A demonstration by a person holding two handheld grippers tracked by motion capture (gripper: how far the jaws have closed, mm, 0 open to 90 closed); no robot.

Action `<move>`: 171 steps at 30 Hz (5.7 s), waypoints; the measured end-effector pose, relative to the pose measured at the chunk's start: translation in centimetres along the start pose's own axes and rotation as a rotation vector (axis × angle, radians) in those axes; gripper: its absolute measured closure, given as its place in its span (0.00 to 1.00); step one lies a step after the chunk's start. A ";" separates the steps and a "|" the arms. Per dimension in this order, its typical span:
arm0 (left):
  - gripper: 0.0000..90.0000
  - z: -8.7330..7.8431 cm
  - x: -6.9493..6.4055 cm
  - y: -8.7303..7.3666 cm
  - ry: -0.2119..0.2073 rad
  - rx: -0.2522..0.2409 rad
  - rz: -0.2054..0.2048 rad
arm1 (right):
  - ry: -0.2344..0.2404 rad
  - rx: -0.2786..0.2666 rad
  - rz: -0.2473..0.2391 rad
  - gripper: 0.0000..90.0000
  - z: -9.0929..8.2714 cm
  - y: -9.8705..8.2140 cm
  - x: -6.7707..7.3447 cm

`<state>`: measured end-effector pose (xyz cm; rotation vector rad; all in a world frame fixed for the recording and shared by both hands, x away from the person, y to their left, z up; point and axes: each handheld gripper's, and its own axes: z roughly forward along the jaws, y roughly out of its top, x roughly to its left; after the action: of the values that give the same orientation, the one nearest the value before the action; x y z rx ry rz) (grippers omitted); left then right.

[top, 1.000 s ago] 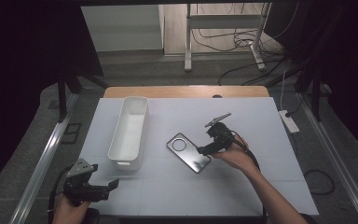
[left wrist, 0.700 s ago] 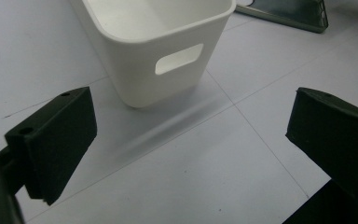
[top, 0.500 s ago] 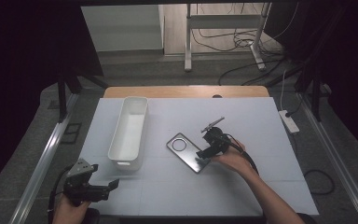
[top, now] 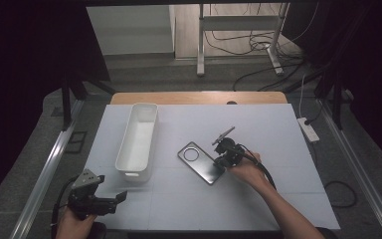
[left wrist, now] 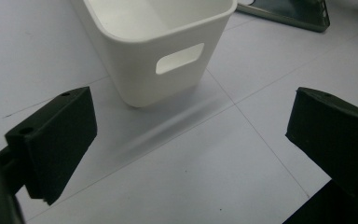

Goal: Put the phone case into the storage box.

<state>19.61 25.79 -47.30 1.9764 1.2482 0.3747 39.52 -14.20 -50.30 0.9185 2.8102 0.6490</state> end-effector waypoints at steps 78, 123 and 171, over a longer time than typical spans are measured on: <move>0.01 8.3 -6.0 10.9 -0.303 -0.127 0.051 | -0.138 -0.574 0.074 0.98 -10.9 -5.4 2.4; 0.36 12.1 -9.6 15.1 -0.459 -0.046 0.015 | -0.108 -0.606 0.023 0.98 -10.0 -4.3 5.5; 0.94 11.4 -7.9 14.6 -0.459 -0.036 -0.027 | 0.056 -0.535 0.035 0.43 -9.8 -4.1 4.5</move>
<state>31.98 10.43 -43.28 1.8732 0.9627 -0.0713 31.36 -18.11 -43.18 0.8457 2.4540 1.3573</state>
